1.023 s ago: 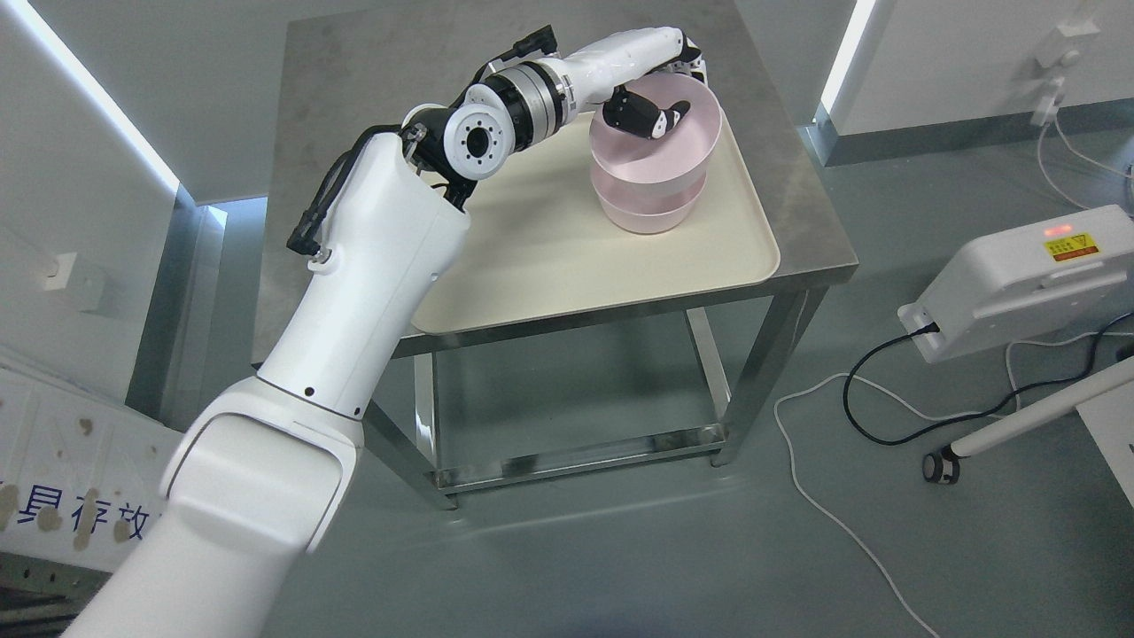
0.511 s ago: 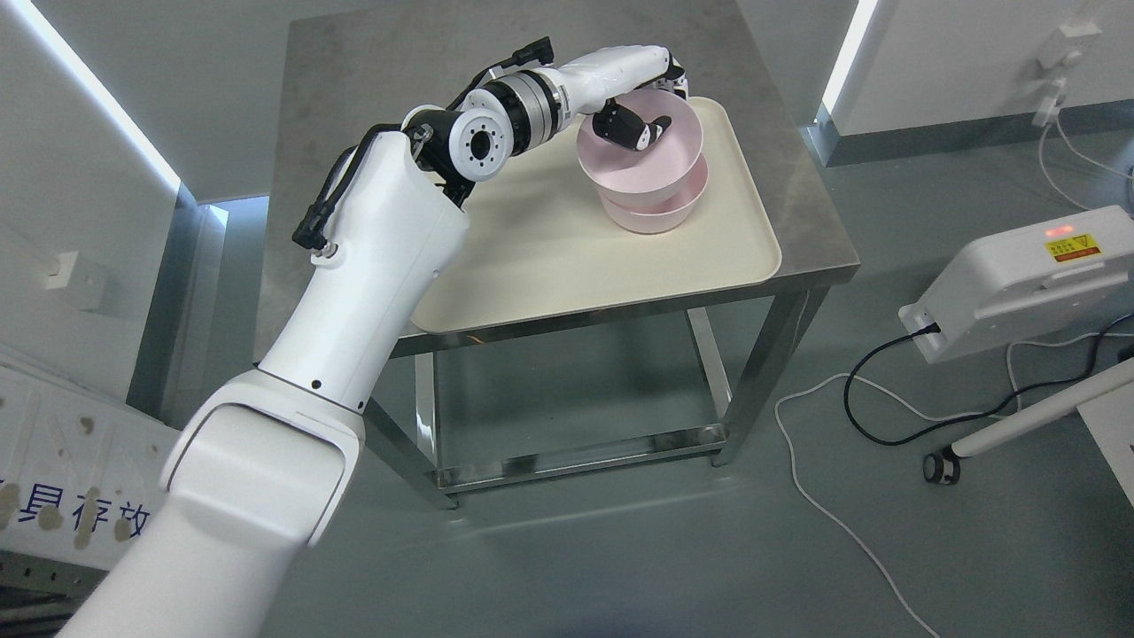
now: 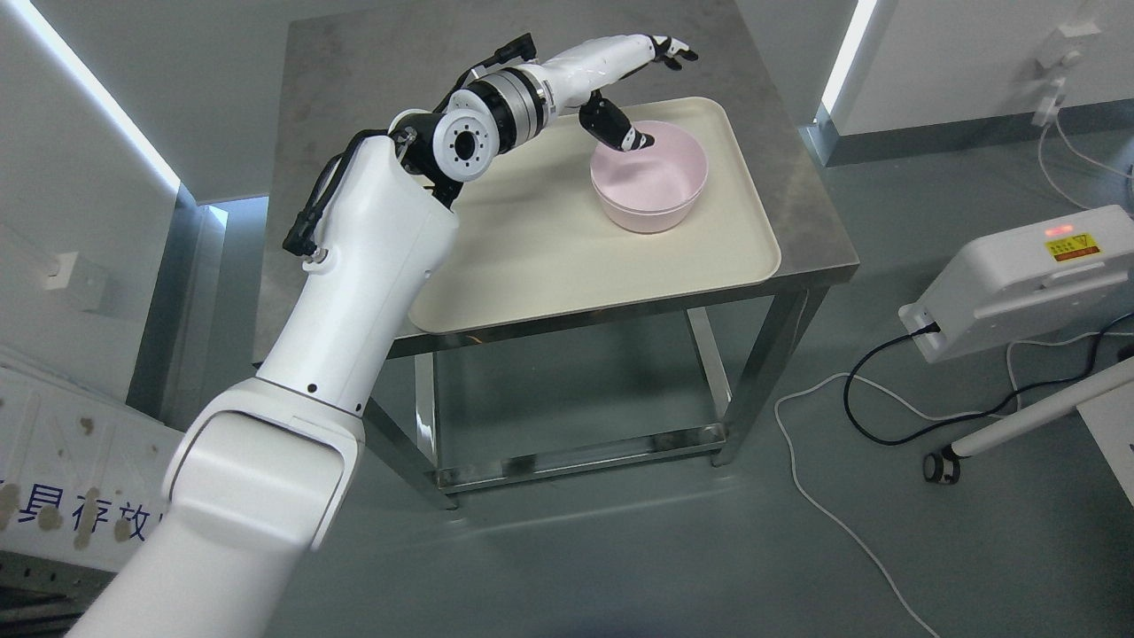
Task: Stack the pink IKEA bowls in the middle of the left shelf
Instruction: 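Open the left hand and withdraw it beside the stacked bowls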
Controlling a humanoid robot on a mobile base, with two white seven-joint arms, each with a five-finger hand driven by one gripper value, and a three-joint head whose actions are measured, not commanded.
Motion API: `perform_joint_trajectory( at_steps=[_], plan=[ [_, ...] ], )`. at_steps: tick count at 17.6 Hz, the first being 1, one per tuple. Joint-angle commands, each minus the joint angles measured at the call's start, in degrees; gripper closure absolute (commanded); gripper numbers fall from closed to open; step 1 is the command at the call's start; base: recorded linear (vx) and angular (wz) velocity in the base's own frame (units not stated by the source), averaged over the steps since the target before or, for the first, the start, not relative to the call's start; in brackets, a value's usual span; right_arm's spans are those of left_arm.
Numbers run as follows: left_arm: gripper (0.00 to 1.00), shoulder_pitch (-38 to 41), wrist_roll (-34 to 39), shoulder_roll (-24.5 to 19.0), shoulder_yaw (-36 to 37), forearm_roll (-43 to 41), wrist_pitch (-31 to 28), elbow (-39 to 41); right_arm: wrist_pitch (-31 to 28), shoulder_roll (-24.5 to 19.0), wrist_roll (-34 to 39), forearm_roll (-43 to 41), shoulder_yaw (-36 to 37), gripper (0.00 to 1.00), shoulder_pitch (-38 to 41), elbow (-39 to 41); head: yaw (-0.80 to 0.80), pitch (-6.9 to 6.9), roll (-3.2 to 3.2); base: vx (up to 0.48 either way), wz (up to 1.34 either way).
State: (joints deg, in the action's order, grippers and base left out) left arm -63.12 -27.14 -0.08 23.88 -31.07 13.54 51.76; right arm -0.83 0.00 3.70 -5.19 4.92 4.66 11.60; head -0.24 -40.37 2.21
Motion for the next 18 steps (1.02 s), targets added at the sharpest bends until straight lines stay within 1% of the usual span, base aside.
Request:
perform_joint_trajectory(
  at_steps=[1, 2, 3, 4, 5, 7, 8, 9, 11, 13, 14, 16, 18],
  plan=[
    [0.03, 7.5, 4.0, -0.9, -15.4, 17.4, 7.3, 9.6, 0.0, 1.0, -0.3, 0.0, 0.0, 0.00, 0.0, 0.0, 0.00, 0.00, 0.00, 0.000, 0.00],
    [0.03, 10.7, 2.0, -0.9, -15.2, 18.8, 7.3, 14.5, 0.0, 1.0, -0.2, 0.0, 0.0, 0.00, 0.0, 0.0, 0.00, 0.00, 0.00, 0.000, 0.00],
    [0.03, 13.2, -1.7, -0.9, -15.2, 18.8, 7.4, 18.2, 0.0, 1.0, -0.3, 0.0, 0.0, 0.00, 0.0, 0.0, 0.00, 0.00, 0.00, 0.000, 0.00],
    [0.04, 15.1, -6.8, -0.9, -15.2, 18.8, 7.4, 21.2, 0.0, 1.0, -0.2, 0.0, 0.0, 0.00, 0.0, 0.0, 0.00, 0.00, 0.00, 0.000, 0.00],
    [0.05, 16.2, -10.8, -0.9, -15.2, 18.8, 7.4, 23.4, 0.0, 1.0, -0.2, 0.0, 0.0, 0.00, 0.0, 0.0, 0.00, 0.00, 0.00, 0.000, 0.00],
    [0.07, 18.1, -14.9, -0.9, -15.0, 18.5, 7.4, 25.4, 0.0, 1.0, -0.2, 0.0, 0.0, 0.00, 0.0, 0.0, 0.00, 0.00, 0.00, -0.002, -0.01],
    [0.07, 18.6, -15.7, -0.9, -14.3, 17.8, 7.4, 25.5, 0.0, 1.0, -0.2, 0.0, 0.0, 0.00, 0.0, 0.0, 0.00, 0.00, 0.00, 0.009, -0.03],
    [0.07, 18.8, -15.8, -0.9, -12.7, 15.0, 7.3, 25.5, 0.0, 1.0, -0.2, 0.0, 0.0, 0.00, 0.0, 0.0, 0.00, 0.00, 0.00, 0.009, -0.03],
    [0.07, 19.8, -15.8, -2.4, -11.5, 6.4, 6.3, 25.4, 0.0, 1.0, -0.2, 0.0, 0.0, 0.00, 0.0, 0.0, 0.00, 0.00, 0.00, 0.000, 0.00],
    [0.07, 20.3, -15.8, -2.4, -11.4, -1.9, 4.3, 25.3, 0.0, 1.0, -0.2, 0.0, 0.0, 0.00, 0.0, 0.0, 0.00, 0.00, 0.00, 0.000, 0.00],
    [0.08, 20.4, -15.8, -2.3, -11.4, -4.4, 4.1, 25.2, 0.0, 1.0, -0.2, 0.0, 0.0, 0.00, 0.0, 0.0, 0.00, 0.00, 0.00, -0.007, -0.02],
    [0.15, 20.1, -15.8, -1.9, -10.9, -9.3, 4.1, 25.0, 0.0, 1.0, -0.2, 0.0, 0.0, 0.00, 0.0, 0.0, 0.00, 0.00, 0.00, -0.003, -0.01],
    [0.22, 19.8, -15.8, -1.3, -7.9, -11.2, 4.1, 24.9, 0.0, 1.0, -0.2, 0.0, 0.0, 0.00, 0.0, 0.0, 0.00, 0.00, 0.00, 0.003, 0.02]
  ],
)
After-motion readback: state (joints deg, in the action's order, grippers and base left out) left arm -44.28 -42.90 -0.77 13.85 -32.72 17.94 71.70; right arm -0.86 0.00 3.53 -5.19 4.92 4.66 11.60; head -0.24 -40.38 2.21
